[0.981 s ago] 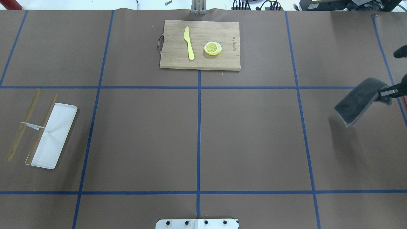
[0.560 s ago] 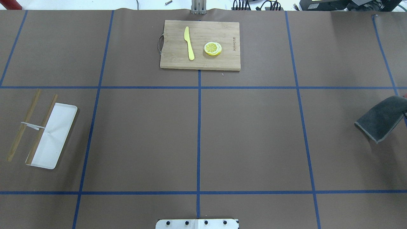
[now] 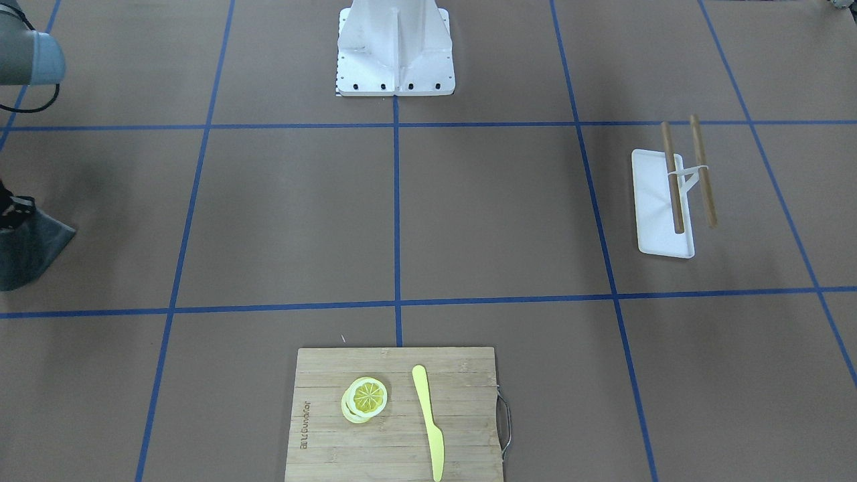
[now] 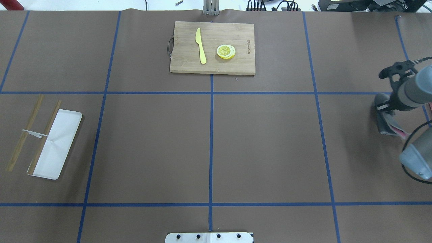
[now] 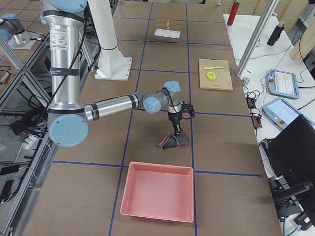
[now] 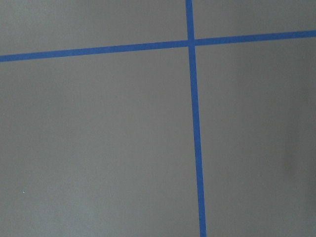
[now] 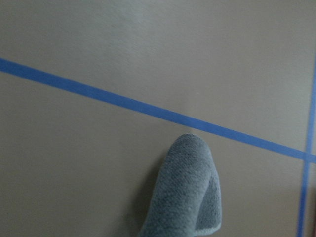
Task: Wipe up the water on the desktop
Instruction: 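Drag the towel across the table surface with the right gripper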
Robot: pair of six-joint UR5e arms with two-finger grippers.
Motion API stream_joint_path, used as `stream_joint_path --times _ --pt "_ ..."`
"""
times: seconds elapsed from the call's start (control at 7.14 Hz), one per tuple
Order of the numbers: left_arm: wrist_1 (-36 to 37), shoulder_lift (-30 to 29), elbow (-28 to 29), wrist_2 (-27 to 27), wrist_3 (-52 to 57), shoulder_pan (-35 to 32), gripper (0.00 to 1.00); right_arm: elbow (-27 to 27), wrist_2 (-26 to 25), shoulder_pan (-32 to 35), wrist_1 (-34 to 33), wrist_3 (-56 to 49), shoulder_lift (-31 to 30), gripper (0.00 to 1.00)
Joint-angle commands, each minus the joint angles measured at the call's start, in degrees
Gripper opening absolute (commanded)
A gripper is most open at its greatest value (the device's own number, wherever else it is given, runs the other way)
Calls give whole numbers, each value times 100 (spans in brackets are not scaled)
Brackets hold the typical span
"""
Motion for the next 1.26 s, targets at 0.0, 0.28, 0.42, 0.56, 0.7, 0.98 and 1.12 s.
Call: stream_joint_path --times 0.0,0.28,0.42,0.56,0.7,0.98,1.12 --pt "-10 4 -1 1 1 -2 99 -136 -29 -949 -16 1608 1016 0" --pt "-2 4 -1 1 1 -2 99 -101 -238 -1662 -244 3006 1878 0" --pt "-2 4 -1 1 1 -2 99 -31 -370 -1891 -262 3648 2082 0" --pt "-10 4 8 1 1 -2 99 39 -493 -1946 -271 3602 1944 0" --pt "-11 4 8 1 1 -2 99 101 -512 -1929 -271 3506 1647 0" --pt "-19 -5 -1 -8 -8 -2 99 547 -538 -1806 -297 2569 675 0" --pt "-19 -5 -1 -8 -8 -2 99 915 -547 -1710 -280 2060 -54 0"
